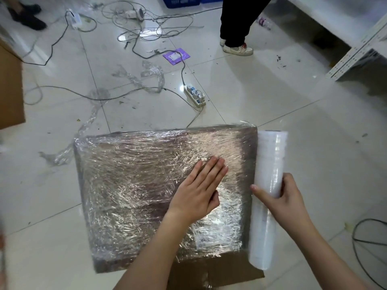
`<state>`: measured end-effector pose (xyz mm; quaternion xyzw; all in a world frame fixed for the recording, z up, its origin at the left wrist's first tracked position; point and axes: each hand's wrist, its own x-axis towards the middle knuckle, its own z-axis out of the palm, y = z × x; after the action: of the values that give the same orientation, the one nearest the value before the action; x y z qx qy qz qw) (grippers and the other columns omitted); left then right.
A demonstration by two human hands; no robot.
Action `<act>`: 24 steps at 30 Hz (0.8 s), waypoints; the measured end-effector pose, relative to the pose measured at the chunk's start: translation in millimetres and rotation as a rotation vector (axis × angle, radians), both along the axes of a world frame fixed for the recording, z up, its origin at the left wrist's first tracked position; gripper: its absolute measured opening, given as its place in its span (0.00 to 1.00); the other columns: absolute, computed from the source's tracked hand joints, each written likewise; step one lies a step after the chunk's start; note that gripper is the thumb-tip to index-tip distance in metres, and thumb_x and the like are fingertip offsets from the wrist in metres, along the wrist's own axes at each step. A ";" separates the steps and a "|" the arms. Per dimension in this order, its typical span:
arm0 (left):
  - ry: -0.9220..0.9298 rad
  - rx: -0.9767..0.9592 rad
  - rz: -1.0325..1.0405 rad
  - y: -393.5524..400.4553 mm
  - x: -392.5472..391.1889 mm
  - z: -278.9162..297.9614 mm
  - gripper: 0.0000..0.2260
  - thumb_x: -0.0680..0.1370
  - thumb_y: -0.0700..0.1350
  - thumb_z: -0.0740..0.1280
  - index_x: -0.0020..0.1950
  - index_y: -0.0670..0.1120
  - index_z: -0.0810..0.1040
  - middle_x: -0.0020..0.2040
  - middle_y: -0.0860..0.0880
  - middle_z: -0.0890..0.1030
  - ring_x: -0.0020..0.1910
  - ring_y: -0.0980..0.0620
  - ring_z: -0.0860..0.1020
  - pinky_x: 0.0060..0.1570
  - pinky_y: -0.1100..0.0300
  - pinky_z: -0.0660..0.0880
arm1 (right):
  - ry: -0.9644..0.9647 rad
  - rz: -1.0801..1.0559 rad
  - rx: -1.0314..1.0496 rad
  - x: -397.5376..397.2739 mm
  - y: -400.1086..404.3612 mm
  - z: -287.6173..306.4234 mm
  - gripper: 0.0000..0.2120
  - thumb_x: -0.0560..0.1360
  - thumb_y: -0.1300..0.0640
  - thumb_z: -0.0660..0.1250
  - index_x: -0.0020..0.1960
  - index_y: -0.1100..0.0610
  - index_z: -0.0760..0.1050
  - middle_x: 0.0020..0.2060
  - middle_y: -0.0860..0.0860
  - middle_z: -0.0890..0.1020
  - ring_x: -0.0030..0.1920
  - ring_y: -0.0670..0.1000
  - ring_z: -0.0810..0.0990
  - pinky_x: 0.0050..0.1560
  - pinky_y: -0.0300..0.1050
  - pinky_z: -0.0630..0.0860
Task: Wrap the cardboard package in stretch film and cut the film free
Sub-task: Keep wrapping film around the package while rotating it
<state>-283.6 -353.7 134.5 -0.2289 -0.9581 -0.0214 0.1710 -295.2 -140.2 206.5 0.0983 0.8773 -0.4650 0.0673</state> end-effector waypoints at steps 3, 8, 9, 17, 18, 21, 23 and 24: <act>0.002 -0.001 -0.004 -1.0 1.9 0.6 0.29 0.79 0.50 0.55 0.78 0.42 0.52 0.78 0.44 0.51 0.77 0.47 0.52 0.76 0.49 0.48 | 0.003 -0.037 0.048 1.8 -1.3 2.6 0.24 0.65 0.51 0.77 0.53 0.58 0.67 0.42 0.46 0.76 0.42 0.48 0.77 0.35 0.39 0.70; -0.007 -0.003 0.003 -0.3 0.6 2.6 0.29 0.79 0.51 0.53 0.78 0.42 0.51 0.78 0.44 0.50 0.77 0.47 0.52 0.76 0.50 0.47 | 0.011 -0.020 0.372 -3.9 6.6 16.4 0.34 0.61 0.40 0.76 0.55 0.52 0.63 0.43 0.47 0.76 0.46 0.58 0.78 0.46 0.57 0.76; -0.009 -0.006 0.004 0.1 -0.4 2.6 0.29 0.79 0.51 0.53 0.78 0.42 0.52 0.78 0.44 0.50 0.77 0.47 0.52 0.76 0.50 0.47 | 0.002 0.001 0.395 -7.5 8.7 16.3 0.37 0.60 0.39 0.76 0.59 0.52 0.62 0.47 0.49 0.77 0.49 0.59 0.78 0.48 0.57 0.76; -0.023 -0.022 0.008 0.2 6.2 1.7 0.28 0.80 0.51 0.53 0.78 0.42 0.53 0.78 0.44 0.51 0.77 0.47 0.52 0.76 0.49 0.47 | -0.129 0.027 0.242 -24.4 11.7 -4.3 0.48 0.53 0.31 0.72 0.64 0.52 0.60 0.48 0.47 0.76 0.50 0.56 0.78 0.52 0.59 0.76; -0.026 -0.027 0.011 0.6 6.2 1.7 0.28 0.80 0.51 0.53 0.78 0.42 0.53 0.78 0.44 0.51 0.77 0.47 0.53 0.76 0.49 0.47 | -0.130 0.024 0.211 -24.8 12.4 -6.2 0.47 0.53 0.32 0.73 0.64 0.52 0.60 0.48 0.47 0.75 0.49 0.55 0.78 0.52 0.58 0.76; -0.039 -0.038 0.024 -0.1 3.9 3.5 0.28 0.80 0.51 0.52 0.77 0.42 0.55 0.78 0.44 0.51 0.77 0.47 0.53 0.76 0.49 0.46 | -0.136 0.039 0.132 -28.8 13.8 -10.7 0.44 0.56 0.38 0.76 0.65 0.52 0.60 0.51 0.49 0.75 0.50 0.54 0.78 0.52 0.56 0.77; -0.048 -0.040 0.024 -1.3 2.3 4.5 0.28 0.80 0.51 0.53 0.77 0.42 0.55 0.78 0.44 0.52 0.77 0.47 0.53 0.76 0.49 0.47 | -0.125 0.065 0.082 -32.4 13.6 -13.5 0.39 0.62 0.45 0.78 0.63 0.52 0.60 0.51 0.49 0.74 0.49 0.52 0.76 0.48 0.47 0.77; -0.051 -0.039 0.025 -2.3 1.6 4.9 0.28 0.80 0.51 0.53 0.77 0.42 0.55 0.78 0.44 0.52 0.77 0.47 0.53 0.76 0.49 0.48 | -0.118 0.076 0.041 -34.2 12.4 -13.8 0.35 0.64 0.49 0.78 0.62 0.52 0.60 0.50 0.49 0.74 0.48 0.49 0.76 0.44 0.39 0.75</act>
<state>-282.0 -356.1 139.4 -0.2197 -0.9651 -0.0066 0.1421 -329.4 -127.8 192.7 0.0938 0.8842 -0.4373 0.1345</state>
